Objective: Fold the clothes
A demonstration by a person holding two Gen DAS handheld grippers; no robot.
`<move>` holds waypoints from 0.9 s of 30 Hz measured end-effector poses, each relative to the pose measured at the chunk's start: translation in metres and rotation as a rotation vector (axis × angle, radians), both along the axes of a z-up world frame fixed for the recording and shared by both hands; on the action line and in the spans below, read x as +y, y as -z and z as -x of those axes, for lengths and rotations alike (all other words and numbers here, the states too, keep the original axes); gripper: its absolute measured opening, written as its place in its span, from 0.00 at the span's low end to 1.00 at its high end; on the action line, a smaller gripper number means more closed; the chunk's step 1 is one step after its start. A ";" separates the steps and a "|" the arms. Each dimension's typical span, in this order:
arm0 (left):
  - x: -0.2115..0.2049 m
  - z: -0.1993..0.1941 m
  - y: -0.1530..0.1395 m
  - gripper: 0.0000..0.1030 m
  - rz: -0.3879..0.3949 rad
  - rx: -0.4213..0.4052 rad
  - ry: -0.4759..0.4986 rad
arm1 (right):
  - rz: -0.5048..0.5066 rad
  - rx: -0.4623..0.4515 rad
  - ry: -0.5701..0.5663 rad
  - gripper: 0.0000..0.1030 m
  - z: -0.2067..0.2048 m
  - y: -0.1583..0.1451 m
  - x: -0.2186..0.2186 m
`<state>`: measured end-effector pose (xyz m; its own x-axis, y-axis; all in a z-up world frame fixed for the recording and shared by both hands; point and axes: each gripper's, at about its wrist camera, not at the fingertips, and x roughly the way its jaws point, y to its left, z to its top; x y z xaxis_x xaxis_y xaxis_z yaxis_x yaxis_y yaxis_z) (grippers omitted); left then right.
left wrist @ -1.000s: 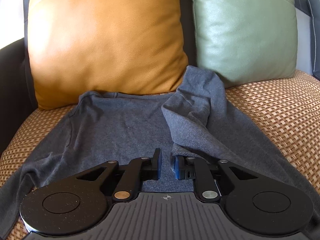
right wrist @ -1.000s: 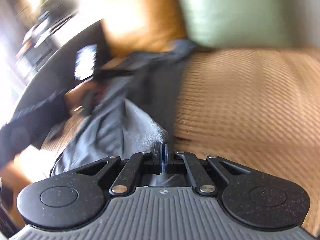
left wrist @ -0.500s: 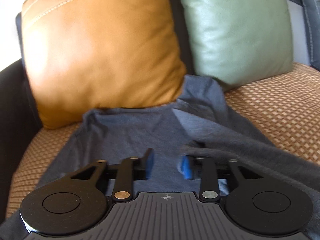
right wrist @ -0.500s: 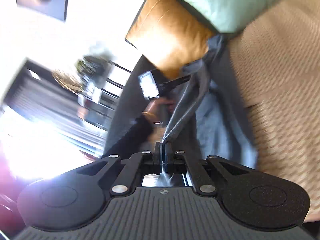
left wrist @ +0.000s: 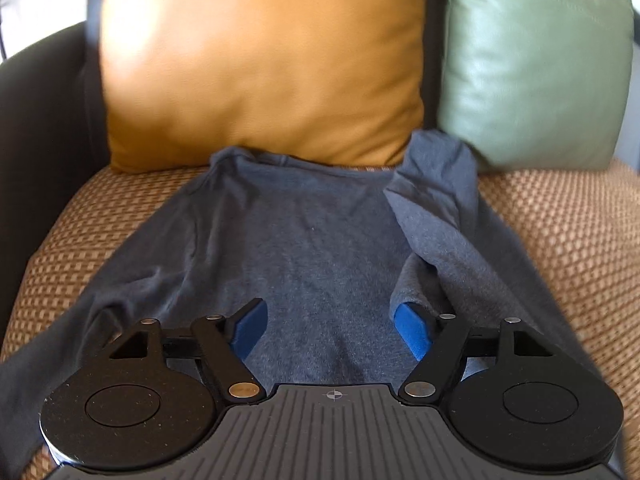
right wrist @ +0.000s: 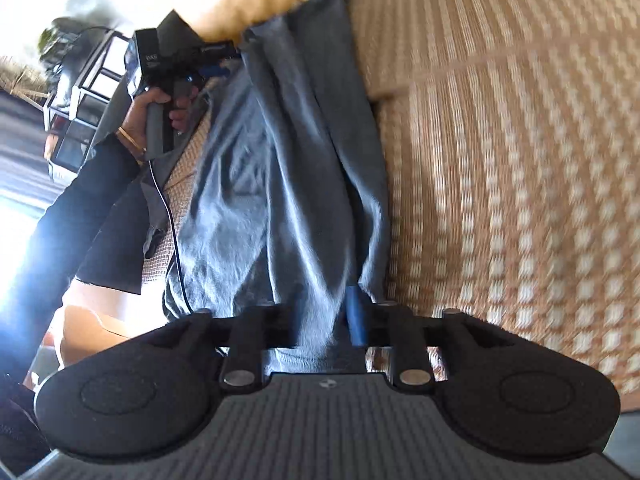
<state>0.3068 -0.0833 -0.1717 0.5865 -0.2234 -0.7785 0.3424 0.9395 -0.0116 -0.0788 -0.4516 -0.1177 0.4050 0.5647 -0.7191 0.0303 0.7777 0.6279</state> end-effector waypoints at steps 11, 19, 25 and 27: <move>0.002 0.022 0.004 0.79 0.040 -0.068 0.005 | 0.189 -0.326 -0.089 0.37 -0.202 -0.064 0.039; -0.006 0.009 0.036 0.76 0.134 -0.072 0.004 | 0.237 -0.287 -0.121 0.41 -0.388 -0.021 0.121; -0.009 0.000 0.047 0.49 0.193 -0.044 0.021 | 0.430 -0.223 -0.179 0.41 -0.452 0.023 0.174; -0.010 0.000 0.047 0.42 0.191 -0.048 0.029 | 0.487 -0.213 -0.196 0.41 -0.459 0.034 0.185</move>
<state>0.3068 -0.0933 -0.2190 0.6128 -0.3821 -0.6917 0.3741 0.9113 -0.1719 0.3805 -0.2670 -0.1516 0.4909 0.2675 -0.8291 -0.2316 0.9575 0.1718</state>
